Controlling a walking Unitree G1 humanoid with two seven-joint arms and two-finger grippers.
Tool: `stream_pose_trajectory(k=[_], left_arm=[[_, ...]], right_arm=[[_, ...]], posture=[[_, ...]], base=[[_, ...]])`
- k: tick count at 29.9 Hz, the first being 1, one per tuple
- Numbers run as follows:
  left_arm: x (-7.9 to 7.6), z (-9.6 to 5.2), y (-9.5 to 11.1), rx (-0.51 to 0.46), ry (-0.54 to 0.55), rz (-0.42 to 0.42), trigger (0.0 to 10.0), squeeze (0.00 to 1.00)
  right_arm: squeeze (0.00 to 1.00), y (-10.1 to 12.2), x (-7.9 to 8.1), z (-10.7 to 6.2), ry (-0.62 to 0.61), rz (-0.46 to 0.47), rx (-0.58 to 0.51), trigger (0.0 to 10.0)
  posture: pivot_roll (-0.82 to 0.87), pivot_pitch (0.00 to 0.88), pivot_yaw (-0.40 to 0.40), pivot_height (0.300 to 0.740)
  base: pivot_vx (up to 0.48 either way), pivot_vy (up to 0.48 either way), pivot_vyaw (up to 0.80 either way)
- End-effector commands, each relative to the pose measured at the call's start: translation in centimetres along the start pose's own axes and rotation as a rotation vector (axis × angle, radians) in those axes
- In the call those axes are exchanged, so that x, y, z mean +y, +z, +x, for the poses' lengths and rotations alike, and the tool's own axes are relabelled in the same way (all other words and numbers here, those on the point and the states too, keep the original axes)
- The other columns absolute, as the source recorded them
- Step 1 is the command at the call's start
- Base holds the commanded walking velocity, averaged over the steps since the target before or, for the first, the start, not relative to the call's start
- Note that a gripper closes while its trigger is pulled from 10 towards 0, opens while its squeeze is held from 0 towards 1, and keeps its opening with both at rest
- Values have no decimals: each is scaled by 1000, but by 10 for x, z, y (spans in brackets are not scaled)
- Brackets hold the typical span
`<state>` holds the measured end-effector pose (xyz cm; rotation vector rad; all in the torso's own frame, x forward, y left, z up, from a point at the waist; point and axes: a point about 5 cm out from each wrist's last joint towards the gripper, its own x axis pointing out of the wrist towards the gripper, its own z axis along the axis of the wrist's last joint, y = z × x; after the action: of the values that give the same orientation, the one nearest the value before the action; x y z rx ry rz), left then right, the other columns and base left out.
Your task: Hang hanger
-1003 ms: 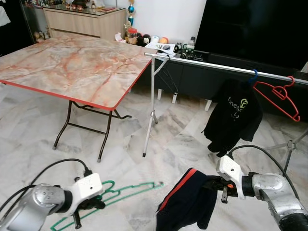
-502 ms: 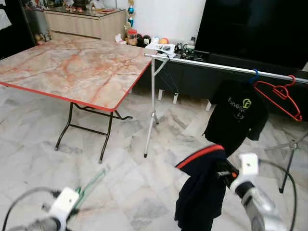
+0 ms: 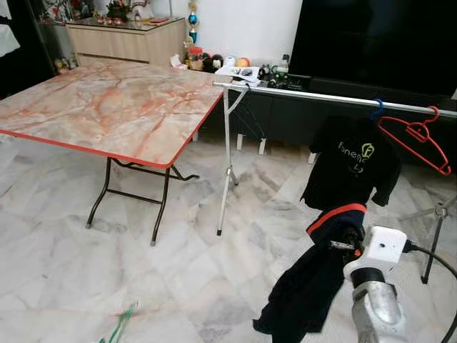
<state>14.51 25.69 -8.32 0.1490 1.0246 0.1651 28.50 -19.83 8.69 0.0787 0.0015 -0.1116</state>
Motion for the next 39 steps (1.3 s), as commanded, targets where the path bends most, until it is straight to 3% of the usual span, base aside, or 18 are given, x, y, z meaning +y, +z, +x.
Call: stream_pose_trajectory(k=[1,7,13,17,39], left_arm=[[-7,0,-5,28,-10,-8,10000,0],[-5,1,-4,28,-30,-5,10000,0],[6,0,-3,32,-20,-5,10000,0],[5,0,-4,38,-25,-5,10000,0],[1,1,-6,61,-57,38,10000,0]], right_arm=[[0,11,5,2,5,-26,-31,10000],[0,10,0,5,-43,-49,-20,10000],[0,10,10,6,-47,-45,-9,10000],[0,9,14,5,-41,-42,-4,10000],[0,6,29,9,1,-45,6,10000]], posture=[[95,0,-35,740],[81,0,-29,740],[79,0,-25,740],[83,0,-24,740],[96,0,-20,740]], base=[[0,0,0],[0,0,0],[0,0,0],[0,0,0],[0,329,0]])
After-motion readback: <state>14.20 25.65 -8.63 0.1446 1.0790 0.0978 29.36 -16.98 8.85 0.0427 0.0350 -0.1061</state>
